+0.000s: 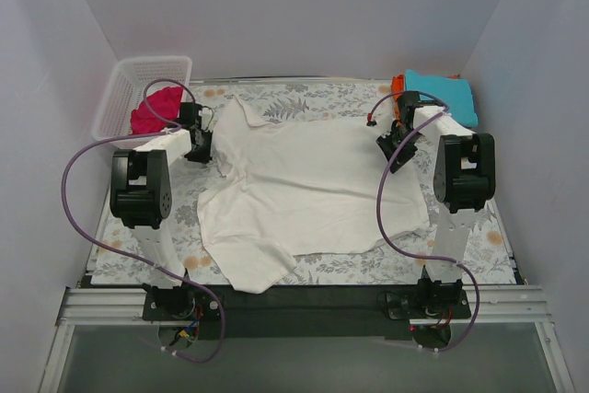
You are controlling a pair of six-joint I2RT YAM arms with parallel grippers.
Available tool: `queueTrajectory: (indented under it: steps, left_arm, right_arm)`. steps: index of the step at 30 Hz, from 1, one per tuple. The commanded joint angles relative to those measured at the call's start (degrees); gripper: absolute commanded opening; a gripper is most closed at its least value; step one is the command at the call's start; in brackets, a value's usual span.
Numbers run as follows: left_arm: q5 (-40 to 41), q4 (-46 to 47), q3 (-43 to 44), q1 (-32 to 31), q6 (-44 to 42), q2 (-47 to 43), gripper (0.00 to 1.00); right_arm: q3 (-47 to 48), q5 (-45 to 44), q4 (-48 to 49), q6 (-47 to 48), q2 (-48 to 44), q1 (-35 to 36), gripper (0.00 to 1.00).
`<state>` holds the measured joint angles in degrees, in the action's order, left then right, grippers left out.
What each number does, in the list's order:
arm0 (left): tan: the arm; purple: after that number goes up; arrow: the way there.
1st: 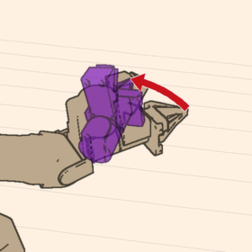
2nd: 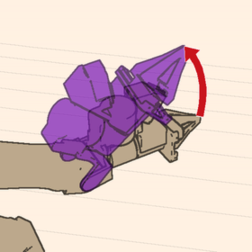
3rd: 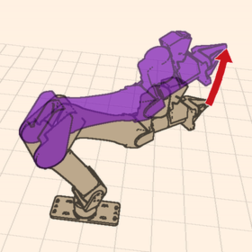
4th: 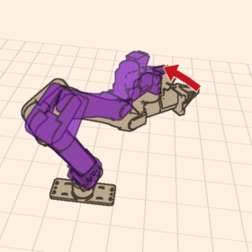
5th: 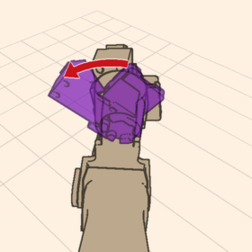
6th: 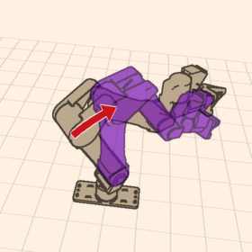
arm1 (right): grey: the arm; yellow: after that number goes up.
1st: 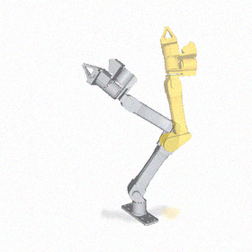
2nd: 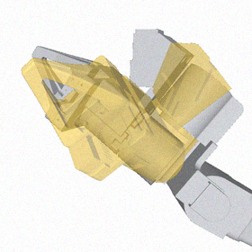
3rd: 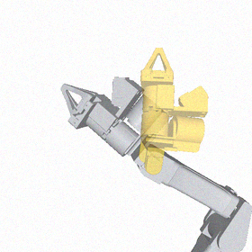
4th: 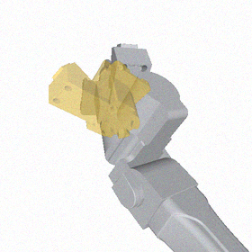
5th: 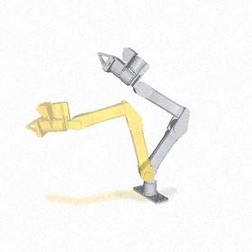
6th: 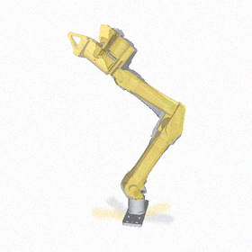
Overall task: Fold and stack the t-shirts
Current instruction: Flatten the tshirt out
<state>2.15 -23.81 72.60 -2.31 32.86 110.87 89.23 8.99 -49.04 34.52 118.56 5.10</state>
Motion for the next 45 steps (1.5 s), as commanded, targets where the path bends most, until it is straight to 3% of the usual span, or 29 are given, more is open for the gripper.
queueTrajectory:
  steps: [1,4,8,14,20,29,32,36,45]
  left_arm:
    - [7.07,-0.71,1.23,0.55,-5.96,-2.68,0.16]
    - [2.61,-1.24,1.85,0.90,-4.83,-4.51,0.17]
    - [-9.07,-3.77,2.54,0.72,-0.70,-5.58,0.21]
    - [-14.98,-4.22,3.07,0.64,4.31,-4.00,0.20]
    - [-15.95,-4.05,5.45,0.29,6.07,-0.40,0.20]
    - [-6.30,-4.93,3.69,-2.17,3.00,3.12,0.20]
    - [2.45,-3.97,2.11,-2.09,0.37,2.34,0.20]
    - [8.38,-2.82,3.68,-0.42,-6.21,2.16,0.19]
    - [11.20,-2.47,13.08,0.72,-10.89,7.08,0.23]
  right_arm:
    - [0.16,-0.56,0.96,0.54,-0.97,0.17,0.20]
    - [-0.46,-0.47,1.13,0.72,-1.49,0.08,0.20]
    - [-0.73,0.06,1.22,0.63,-1.93,0.08,0.20]
    - [-0.37,-0.03,1.22,0.63,-1.76,0.08,0.20]
    - [-0.11,0.06,1.14,0.46,-1.41,0.17,0.20]
    - [0.07,-0.21,1.31,0.46,-0.97,0.08,0.20]
    - [0.07,-0.64,1.49,0.63,-0.88,0.08,0.19]
    - [-0.28,-1.52,1.84,0.90,-1.05,0.08,0.19]
    - [-0.20,-0.12,2.37,0.46,-1.84,0.34,0.19]
